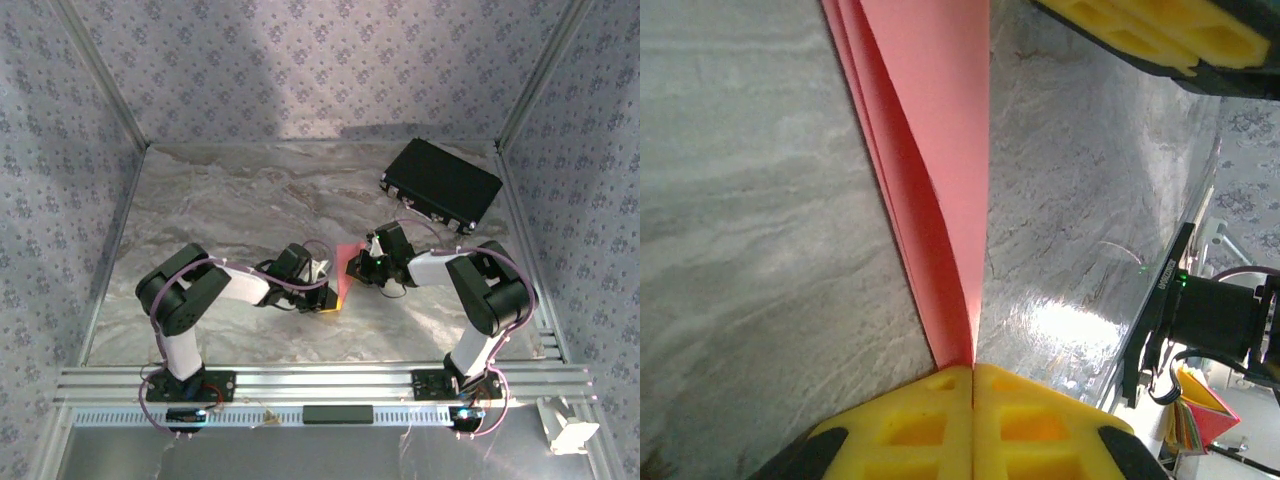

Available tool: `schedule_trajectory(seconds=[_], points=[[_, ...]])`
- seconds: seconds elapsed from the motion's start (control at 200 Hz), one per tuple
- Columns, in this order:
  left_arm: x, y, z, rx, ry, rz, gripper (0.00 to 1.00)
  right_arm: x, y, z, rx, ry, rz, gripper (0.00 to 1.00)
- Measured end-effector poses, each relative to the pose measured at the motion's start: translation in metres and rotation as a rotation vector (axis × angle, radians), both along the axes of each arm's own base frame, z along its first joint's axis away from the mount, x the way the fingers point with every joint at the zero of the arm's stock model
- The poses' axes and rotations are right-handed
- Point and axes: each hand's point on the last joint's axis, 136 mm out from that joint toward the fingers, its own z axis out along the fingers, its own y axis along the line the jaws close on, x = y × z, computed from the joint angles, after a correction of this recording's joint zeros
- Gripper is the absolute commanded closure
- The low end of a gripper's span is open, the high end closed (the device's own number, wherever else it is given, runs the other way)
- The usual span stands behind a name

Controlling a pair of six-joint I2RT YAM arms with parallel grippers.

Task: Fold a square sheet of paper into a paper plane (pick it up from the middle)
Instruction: Fold the wing for the fifth time at the center of the table.

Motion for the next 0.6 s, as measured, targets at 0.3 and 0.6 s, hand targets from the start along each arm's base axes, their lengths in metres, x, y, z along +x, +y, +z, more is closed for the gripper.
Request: schedule_trajectory(seconds=[0.3, 0.6], points=[[-0.028, 0.017, 0.007, 0.049, 0.043, -0.022, 0.89, 0.000, 0.000, 0.000, 0.000, -0.001, 0.000, 0.90], [-0.001, -0.003, 0.048, -0.017, -0.051, 0.007, 0.94, 0.000, 0.000, 0.000, 0.000, -0.001, 0.000, 0.90]])
